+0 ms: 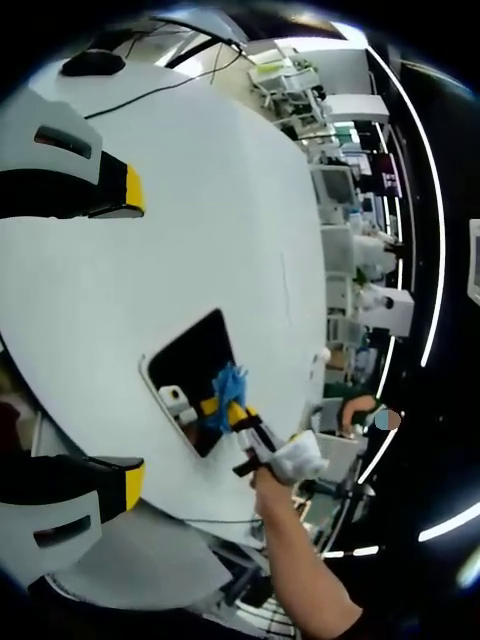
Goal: Wipe the mirror surface with the cleaning cloth until all visible marks leave the cleaned area.
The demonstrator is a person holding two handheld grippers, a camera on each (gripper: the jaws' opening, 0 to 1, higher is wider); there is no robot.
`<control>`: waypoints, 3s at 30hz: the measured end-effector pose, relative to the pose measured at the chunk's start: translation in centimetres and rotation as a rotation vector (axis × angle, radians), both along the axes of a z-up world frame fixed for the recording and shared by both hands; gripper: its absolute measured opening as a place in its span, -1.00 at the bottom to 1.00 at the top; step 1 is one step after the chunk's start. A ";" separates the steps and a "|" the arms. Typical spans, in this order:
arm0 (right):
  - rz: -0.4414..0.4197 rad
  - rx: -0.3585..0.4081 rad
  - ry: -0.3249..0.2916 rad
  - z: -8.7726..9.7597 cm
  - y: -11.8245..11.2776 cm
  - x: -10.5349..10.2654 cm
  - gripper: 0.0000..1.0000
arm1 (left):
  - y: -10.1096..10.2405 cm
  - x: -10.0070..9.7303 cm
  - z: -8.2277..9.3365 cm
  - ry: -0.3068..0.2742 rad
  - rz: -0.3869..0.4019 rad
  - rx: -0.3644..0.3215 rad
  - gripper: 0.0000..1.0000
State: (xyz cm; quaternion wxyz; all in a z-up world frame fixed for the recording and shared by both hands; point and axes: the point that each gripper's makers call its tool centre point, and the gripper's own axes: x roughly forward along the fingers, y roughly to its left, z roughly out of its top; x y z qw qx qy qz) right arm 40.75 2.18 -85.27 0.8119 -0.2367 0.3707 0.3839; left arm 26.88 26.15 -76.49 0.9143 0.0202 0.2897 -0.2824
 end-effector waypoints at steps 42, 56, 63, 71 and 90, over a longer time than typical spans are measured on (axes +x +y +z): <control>0.021 0.019 -0.008 -0.1 0.8 -4.7 -0.93 | -2.2 -0.6 0.5 -0.014 -0.009 0.011 0.99; 0.050 0.035 0.004 0.0 1.2 -6.9 -0.93 | -2.2 0.1 0.3 -0.050 0.067 0.000 0.99; 0.081 0.040 0.001 -0.1 1.4 -8.3 -0.93 | -3.2 -0.5 0.3 -0.047 0.051 0.005 0.99; 0.096 0.045 0.011 0.0 1.5 -9.0 -0.93 | -3.6 -0.9 0.1 -0.042 0.044 0.005 0.99; 0.128 0.056 0.016 0.0 1.6 -10.1 -0.92 | -3.9 -0.8 0.0 -0.043 0.040 0.004 0.99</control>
